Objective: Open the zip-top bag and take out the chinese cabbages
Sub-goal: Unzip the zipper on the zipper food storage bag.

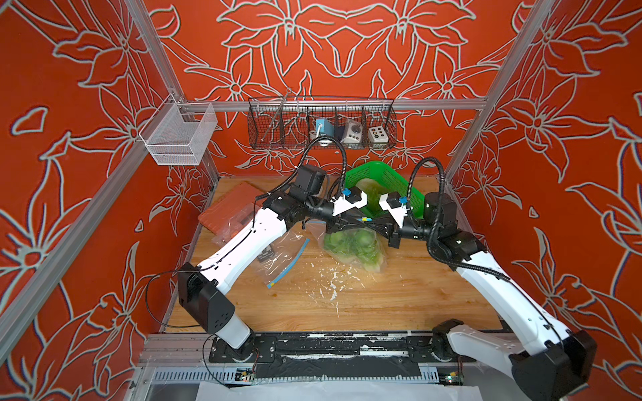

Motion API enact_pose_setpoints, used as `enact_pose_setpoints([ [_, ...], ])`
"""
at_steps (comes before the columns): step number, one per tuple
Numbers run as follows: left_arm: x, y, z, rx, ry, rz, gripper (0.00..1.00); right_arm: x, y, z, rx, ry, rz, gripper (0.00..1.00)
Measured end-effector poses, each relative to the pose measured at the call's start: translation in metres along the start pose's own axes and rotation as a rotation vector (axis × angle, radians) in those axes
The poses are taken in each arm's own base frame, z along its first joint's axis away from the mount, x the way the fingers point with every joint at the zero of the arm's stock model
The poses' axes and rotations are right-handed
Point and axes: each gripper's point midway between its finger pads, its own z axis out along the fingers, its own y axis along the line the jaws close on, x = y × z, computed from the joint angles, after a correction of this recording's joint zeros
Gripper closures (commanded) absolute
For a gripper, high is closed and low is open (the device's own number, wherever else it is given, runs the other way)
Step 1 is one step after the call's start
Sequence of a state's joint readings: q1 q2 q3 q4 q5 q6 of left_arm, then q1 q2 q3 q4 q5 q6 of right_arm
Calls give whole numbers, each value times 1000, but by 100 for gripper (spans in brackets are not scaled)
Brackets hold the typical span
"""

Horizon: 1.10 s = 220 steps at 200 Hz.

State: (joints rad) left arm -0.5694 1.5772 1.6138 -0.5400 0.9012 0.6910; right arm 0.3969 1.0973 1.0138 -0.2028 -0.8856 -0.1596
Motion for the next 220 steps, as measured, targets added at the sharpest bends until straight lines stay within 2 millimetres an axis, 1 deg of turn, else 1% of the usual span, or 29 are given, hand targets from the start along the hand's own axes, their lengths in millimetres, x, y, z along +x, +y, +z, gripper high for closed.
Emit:
enact_pose_setpoints([
  [29, -1, 1, 0, -3, -5, -2, 76, 0, 1, 0, -5, -1, -5, 100],
  [41, -1, 1, 0, -2, -6, -4, 80, 0, 2, -1, -5, 0, -6, 100],
  [98, 1, 3, 2, 0, -3, -11, 82, -1, 3, -2, -6, -1, -6, 100],
  [102, 1, 3, 3, -1, -3, -11, 84, -1, 3, -2, -5, -1, -6, 100],
  [111, 2, 4, 3, -1, -3, -13, 93, -1, 3, -2, -5, -2, -7, 100],
  [115, 2, 4, 4, -2, -4, -12, 95, -1, 3, -2, -5, -2, -8, 100],
  [168, 2, 6, 4, -6, -3, -11, 93, -1, 2, -3, 8, -1, -8, 100],
  [194, 5, 8, 4, -18, 5, -12, 92, 0, -5, -5, 60, -10, 1, 100],
  [220, 16, 16, 1, -45, 23, -29, 92, 0, -17, -11, 132, -34, 22, 100],
])
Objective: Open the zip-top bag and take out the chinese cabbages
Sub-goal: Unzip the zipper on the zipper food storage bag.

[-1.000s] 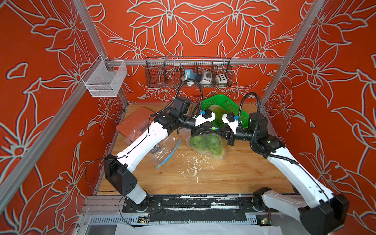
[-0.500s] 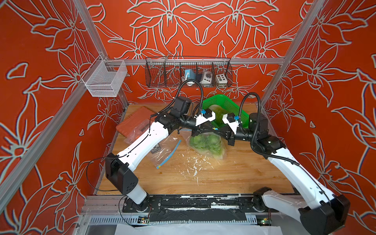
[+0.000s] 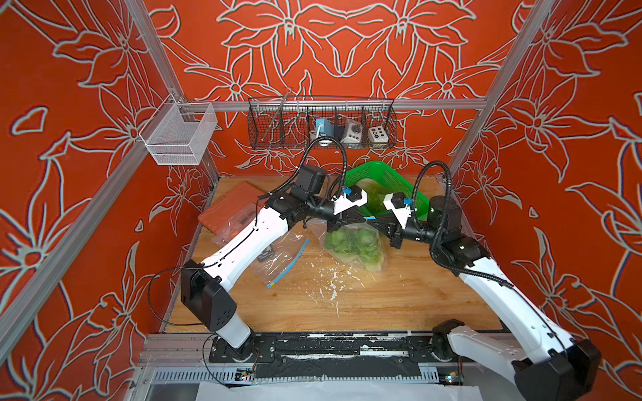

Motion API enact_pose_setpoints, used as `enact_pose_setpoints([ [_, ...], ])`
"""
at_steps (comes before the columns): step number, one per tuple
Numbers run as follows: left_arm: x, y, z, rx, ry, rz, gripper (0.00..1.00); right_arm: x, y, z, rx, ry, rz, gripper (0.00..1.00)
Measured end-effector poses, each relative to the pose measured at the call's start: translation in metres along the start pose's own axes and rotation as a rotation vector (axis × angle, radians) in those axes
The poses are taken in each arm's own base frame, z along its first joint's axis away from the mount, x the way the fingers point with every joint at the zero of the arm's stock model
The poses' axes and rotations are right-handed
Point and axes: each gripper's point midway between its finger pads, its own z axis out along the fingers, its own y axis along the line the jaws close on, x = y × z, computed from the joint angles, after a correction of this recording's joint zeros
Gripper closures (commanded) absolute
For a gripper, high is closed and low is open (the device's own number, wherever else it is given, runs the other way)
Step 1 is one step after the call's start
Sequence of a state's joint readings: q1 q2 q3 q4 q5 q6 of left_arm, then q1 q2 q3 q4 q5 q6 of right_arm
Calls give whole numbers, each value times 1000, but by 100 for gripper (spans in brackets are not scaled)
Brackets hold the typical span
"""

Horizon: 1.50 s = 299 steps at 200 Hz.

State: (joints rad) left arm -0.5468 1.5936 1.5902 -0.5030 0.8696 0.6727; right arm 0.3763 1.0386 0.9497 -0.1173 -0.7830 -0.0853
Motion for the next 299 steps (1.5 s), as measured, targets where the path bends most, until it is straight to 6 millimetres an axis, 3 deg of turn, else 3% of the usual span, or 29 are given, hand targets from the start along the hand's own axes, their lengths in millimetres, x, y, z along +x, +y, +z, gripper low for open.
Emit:
enact_pose_setpoints([
  [47, 23, 17, -14, -64, 30, -39, 92, -1, -26, -6, 116, -29, 47, 100],
  [85, 47, 22, -42, -141, 61, -86, 92, -1, -46, -14, 199, -42, 78, 100],
  [123, 60, 14, -71, -231, 88, -99, 92, -3, -66, -24, 260, -65, 104, 100],
  [152, 64, 1, -83, -278, 103, -86, 92, 0, -77, -27, 284, -68, 127, 100],
  [229, 83, -3, -102, -394, 153, -98, 92, 3, -84, -29, 287, -67, 146, 100],
  [299, 75, 1, -111, -455, 129, -81, 93, 7, -86, -17, 239, -50, 163, 100],
])
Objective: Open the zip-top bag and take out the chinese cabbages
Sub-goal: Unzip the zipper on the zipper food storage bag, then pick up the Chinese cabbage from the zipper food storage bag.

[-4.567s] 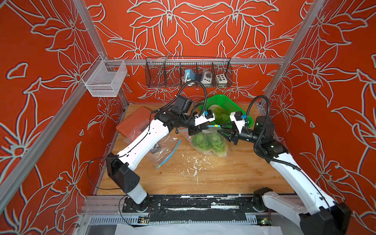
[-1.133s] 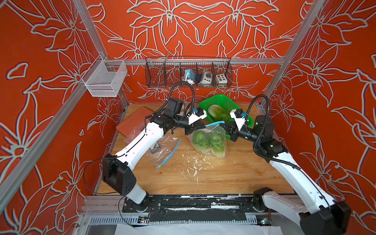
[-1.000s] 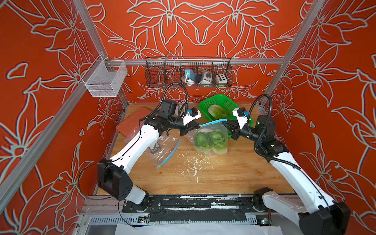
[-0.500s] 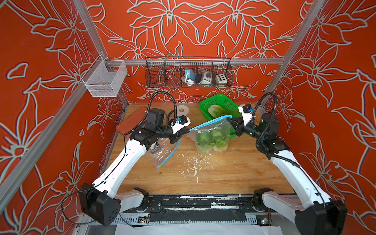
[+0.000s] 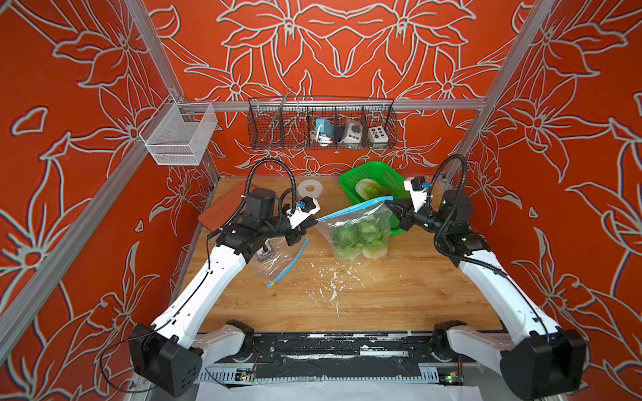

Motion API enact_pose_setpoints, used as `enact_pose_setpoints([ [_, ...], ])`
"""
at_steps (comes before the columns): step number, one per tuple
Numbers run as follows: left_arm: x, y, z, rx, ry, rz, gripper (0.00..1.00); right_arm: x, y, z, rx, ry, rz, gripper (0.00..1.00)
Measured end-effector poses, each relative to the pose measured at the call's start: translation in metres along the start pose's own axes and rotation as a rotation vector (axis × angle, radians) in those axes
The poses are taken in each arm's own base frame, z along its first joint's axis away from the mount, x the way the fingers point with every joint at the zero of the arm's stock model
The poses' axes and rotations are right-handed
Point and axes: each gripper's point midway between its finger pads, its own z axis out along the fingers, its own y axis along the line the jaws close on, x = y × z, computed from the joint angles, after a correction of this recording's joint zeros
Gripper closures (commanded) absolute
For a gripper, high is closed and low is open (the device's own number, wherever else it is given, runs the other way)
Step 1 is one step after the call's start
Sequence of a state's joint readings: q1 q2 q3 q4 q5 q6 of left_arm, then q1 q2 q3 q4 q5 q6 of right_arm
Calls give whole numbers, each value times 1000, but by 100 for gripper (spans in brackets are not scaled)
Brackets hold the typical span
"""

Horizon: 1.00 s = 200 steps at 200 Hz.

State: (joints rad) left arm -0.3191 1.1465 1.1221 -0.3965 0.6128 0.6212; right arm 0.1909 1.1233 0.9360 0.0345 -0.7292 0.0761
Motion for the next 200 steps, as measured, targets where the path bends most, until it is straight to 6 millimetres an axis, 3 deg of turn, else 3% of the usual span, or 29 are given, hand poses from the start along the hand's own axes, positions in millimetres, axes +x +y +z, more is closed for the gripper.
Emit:
enact_pose_setpoints([
  [55, -14, 16, -24, -158, -45, 52, 93, -14, 25, 24, -90, 13, -28, 100],
  [103, -13, 38, -36, -284, -14, 71, 93, -33, 54, 80, -203, 48, -57, 100],
  [145, -26, 45, -44, -317, -24, 101, 93, -68, 44, 121, -219, 8, -83, 100],
  [178, -37, 40, -46, -290, -59, 113, 93, -63, 39, 124, -201, 16, -80, 100],
  [200, -40, 30, -40, -219, -92, 106, 96, -35, 31, 121, -155, 57, -57, 69],
])
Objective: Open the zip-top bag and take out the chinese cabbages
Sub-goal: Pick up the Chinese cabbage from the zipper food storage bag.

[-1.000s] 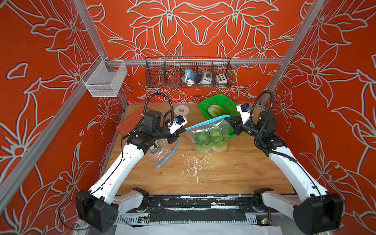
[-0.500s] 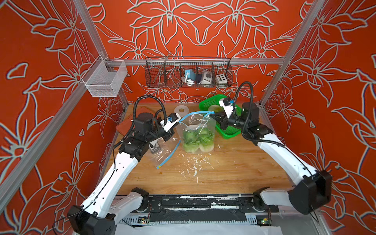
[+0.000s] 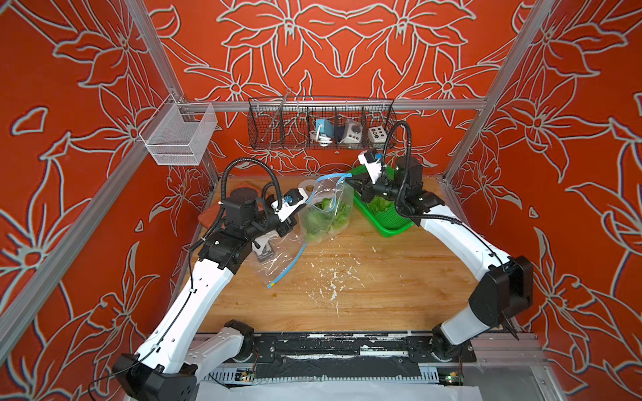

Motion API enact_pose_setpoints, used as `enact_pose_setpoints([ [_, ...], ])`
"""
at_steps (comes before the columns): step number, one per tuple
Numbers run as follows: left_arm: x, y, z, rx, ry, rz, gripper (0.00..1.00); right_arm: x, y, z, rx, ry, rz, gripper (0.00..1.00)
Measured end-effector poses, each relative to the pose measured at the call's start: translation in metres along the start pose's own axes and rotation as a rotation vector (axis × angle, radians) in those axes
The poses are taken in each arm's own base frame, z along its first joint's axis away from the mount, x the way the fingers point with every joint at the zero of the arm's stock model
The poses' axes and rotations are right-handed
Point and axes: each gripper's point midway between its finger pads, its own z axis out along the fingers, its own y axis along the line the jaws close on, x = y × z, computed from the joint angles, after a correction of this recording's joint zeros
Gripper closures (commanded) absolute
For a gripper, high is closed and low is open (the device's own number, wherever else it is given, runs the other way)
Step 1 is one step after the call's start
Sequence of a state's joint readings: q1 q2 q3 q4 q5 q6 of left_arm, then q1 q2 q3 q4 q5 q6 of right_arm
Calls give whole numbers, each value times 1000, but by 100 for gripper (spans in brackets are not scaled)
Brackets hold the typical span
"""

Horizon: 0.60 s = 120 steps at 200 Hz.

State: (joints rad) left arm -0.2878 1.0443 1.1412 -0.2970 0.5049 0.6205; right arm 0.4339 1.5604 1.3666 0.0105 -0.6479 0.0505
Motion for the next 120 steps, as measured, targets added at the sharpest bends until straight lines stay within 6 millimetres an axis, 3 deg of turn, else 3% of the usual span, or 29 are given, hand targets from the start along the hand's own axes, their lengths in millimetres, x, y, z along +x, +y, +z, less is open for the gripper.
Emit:
enact_pose_setpoints([
  [21, 11, -19, 11, 95, -24, -42, 97, 40, -4, -12, 69, 66, 52, 37],
  [40, 32, -43, 20, 177, -23, -100, 97, 73, 0, -43, 168, 103, 93, 29],
  [53, 47, -62, 26, 232, -14, -142, 97, 82, 9, -74, 234, 88, 109, 28],
  [67, 63, -81, 29, 285, 2, -189, 97, 73, 23, -107, 279, 30, 108, 28],
  [86, 72, -95, 31, 326, 15, -231, 97, 42, 45, -143, 291, -86, 97, 31],
  [106, 66, -97, 32, 336, -6, -242, 97, 25, 70, -159, 247, -161, 128, 39],
  [120, 61, -99, 33, 343, -24, -241, 97, 30, 84, -157, 201, -169, 176, 42],
])
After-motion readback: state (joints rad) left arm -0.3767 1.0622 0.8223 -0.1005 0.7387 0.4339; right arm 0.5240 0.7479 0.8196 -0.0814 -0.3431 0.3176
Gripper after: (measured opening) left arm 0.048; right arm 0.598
